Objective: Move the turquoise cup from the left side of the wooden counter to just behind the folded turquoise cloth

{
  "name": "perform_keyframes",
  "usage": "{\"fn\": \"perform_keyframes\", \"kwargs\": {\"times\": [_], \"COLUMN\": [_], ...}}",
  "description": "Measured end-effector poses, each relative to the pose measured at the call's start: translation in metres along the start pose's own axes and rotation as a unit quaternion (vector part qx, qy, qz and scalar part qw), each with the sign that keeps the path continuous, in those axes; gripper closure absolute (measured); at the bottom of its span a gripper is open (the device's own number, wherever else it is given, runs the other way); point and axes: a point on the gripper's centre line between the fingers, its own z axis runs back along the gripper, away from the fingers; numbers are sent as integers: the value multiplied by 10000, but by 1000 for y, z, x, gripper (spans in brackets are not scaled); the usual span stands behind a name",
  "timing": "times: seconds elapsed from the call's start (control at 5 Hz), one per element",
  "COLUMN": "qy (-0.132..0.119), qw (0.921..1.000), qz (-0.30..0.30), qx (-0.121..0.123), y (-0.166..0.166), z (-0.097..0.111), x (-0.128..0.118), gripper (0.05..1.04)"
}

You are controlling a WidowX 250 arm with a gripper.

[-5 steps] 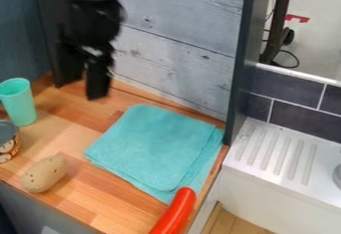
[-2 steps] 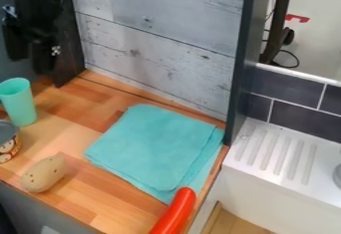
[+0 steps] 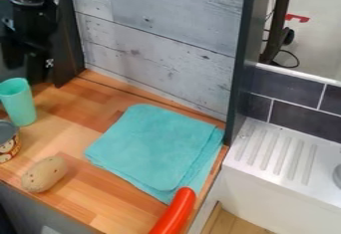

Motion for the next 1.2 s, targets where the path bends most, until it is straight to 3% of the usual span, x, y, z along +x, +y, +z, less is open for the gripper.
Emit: {"fn": "perform_keyframes", "kwargs": {"times": [0.6, 1.2], "qy": [107, 465], "qw": [9997, 9970], "qz": [176, 267], "qx": [-114, -555], "y": [15, 9], "z": [-32, -60], "x": [12, 15], "gripper": [83, 123]}}
